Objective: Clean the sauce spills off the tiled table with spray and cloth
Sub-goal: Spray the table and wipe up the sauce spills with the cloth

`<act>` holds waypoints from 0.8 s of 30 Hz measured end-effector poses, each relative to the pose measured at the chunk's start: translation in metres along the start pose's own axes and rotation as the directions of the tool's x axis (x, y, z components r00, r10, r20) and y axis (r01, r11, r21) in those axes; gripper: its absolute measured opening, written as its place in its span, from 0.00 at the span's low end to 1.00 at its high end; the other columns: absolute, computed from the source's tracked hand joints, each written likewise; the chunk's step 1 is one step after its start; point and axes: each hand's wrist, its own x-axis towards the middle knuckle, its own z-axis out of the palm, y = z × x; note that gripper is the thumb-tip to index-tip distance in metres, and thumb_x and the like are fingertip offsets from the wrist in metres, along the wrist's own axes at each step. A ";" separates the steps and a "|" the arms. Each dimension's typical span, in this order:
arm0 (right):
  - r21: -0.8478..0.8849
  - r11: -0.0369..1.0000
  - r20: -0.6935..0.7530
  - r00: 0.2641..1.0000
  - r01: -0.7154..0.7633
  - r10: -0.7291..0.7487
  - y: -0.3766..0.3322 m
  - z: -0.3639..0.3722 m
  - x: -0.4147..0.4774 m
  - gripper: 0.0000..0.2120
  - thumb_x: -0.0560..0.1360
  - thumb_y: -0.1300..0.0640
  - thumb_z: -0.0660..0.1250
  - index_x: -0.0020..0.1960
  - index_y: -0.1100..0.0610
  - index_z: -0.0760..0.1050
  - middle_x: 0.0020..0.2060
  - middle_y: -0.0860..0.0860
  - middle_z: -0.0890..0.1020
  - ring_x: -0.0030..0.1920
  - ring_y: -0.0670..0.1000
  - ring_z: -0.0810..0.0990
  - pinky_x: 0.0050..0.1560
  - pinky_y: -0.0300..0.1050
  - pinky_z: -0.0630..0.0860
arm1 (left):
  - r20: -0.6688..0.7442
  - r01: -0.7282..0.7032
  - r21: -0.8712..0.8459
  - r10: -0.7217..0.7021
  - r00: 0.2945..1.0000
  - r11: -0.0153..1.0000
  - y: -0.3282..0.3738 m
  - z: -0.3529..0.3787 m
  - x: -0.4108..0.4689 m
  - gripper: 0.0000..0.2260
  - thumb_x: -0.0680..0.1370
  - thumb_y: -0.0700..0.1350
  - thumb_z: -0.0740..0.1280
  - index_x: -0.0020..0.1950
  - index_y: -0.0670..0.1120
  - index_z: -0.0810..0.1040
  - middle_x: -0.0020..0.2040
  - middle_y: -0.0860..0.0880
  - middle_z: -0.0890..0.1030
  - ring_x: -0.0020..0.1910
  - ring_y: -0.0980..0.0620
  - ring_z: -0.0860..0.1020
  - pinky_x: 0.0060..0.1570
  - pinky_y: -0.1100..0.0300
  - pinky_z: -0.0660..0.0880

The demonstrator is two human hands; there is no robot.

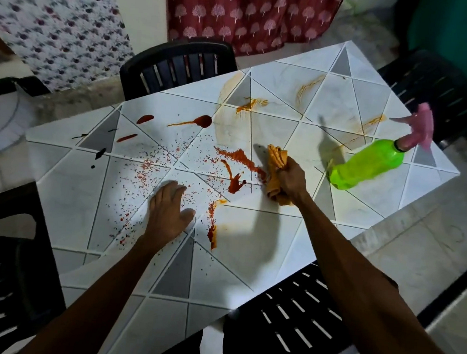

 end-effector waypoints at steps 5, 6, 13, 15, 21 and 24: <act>-0.047 0.999 0.163 0.987 0.021 -0.013 0.001 0.059 -0.004 0.16 0.71 0.45 0.62 0.54 0.50 0.79 0.45 0.49 0.87 0.46 0.53 0.85 0.51 0.54 0.82 | -0.044 -0.020 -0.027 0.018 0.999 0.999 -0.012 -0.003 0.000 0.33 0.72 0.63 0.59 0.71 0.44 0.71 0.73 0.41 0.68 0.74 0.41 0.63 0.69 0.38 0.61; -0.044 0.998 0.205 0.978 0.035 -0.025 -0.003 0.067 -0.015 0.13 0.71 0.46 0.63 0.51 0.49 0.80 0.42 0.48 0.87 0.44 0.52 0.86 0.49 0.54 0.82 | -0.037 -0.013 -0.032 0.011 0.999 0.999 -0.015 -0.002 0.000 0.34 0.72 0.63 0.59 0.70 0.44 0.71 0.72 0.41 0.68 0.74 0.40 0.63 0.69 0.37 0.62; -0.029 0.978 0.395 0.901 0.208 -0.180 -0.031 0.119 -0.110 0.20 0.79 0.54 0.67 0.70 0.52 0.74 0.62 0.54 0.82 0.60 0.58 0.80 0.56 0.49 0.77 | 0.001 0.037 -0.053 -0.037 0.999 0.998 -0.029 0.001 -0.004 0.31 0.72 0.60 0.61 0.70 0.44 0.71 0.71 0.42 0.70 0.72 0.41 0.66 0.67 0.38 0.64; -0.032 0.979 0.441 0.882 0.202 -0.167 -0.032 0.124 -0.124 0.25 0.78 0.53 0.66 0.74 0.51 0.70 0.67 0.54 0.79 0.65 0.58 0.77 0.63 0.52 0.74 | -0.008 0.019 -0.056 -0.020 1.000 0.998 -0.032 0.001 -0.005 0.29 0.73 0.59 0.61 0.69 0.43 0.72 0.70 0.42 0.71 0.70 0.40 0.68 0.65 0.40 0.66; 0.053 0.985 0.365 0.915 0.162 -0.170 -0.036 0.093 -0.108 0.22 0.77 0.62 0.64 0.71 0.54 0.73 0.63 0.56 0.81 0.56 0.54 0.80 0.56 0.46 0.76 | -0.035 0.050 -0.092 -0.053 0.998 0.995 -0.032 -0.003 -0.004 0.27 0.73 0.54 0.64 0.70 0.45 0.71 0.71 0.44 0.70 0.72 0.43 0.65 0.68 0.39 0.63; 0.117 0.984 0.286 0.944 0.136 -0.164 -0.038 0.060 -0.076 0.18 0.76 0.66 0.63 0.65 0.57 0.77 0.56 0.55 0.82 0.55 0.55 0.79 0.56 0.48 0.74 | -0.055 0.038 -0.103 -0.044 0.998 0.994 -0.033 -0.004 0.000 0.28 0.74 0.58 0.60 0.70 0.45 0.71 0.71 0.44 0.70 0.72 0.43 0.65 0.68 0.39 0.63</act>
